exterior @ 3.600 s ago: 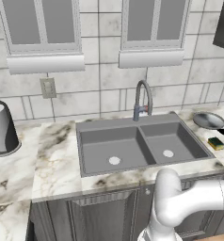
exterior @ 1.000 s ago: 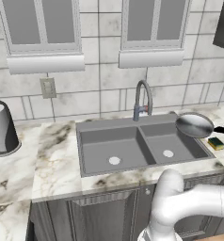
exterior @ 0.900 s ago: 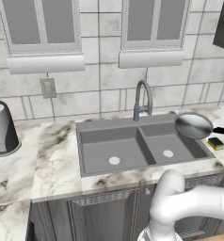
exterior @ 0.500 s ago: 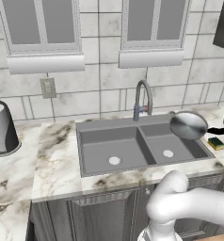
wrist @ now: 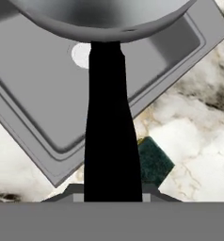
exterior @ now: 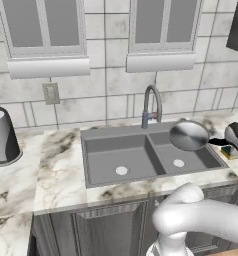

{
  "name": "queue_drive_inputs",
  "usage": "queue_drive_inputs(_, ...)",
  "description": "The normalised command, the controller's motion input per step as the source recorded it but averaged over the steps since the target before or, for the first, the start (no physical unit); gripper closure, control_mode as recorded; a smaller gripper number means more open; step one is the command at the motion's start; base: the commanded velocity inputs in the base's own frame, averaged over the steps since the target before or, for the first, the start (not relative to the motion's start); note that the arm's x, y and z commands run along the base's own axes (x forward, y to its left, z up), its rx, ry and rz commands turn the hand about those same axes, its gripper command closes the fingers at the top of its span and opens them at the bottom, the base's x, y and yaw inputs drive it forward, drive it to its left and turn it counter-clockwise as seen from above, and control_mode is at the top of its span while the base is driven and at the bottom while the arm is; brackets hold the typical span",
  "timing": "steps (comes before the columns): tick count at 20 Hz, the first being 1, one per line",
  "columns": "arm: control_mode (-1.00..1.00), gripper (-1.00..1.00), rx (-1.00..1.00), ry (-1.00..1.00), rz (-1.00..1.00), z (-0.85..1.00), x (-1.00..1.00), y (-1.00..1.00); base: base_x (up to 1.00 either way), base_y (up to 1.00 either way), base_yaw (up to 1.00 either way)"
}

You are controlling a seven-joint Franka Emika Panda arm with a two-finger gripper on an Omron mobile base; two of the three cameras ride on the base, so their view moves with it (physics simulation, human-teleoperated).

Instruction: Pick the pan and sponge and place them into the sink. Then turn on the water.

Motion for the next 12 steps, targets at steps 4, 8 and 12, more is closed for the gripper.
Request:
queue_drive_inputs(4, -1.0, 1.0, 0.0, 0.0, 0.0, 0.0, 0.0, 0.55, 0.0, 0.0, 0.0)
queue_drive_inputs(8, -1.0, 1.0, 0.0, 0.01, 0.0, 0.0, 0.0, 0.56, 0.0, 0.0, 0.0)
queue_drive_inputs(12, -1.0, 1.0, 0.0, 0.0, 0.01, 0.0, 0.0, 0.56, 0.0, 0.0, 0.0)
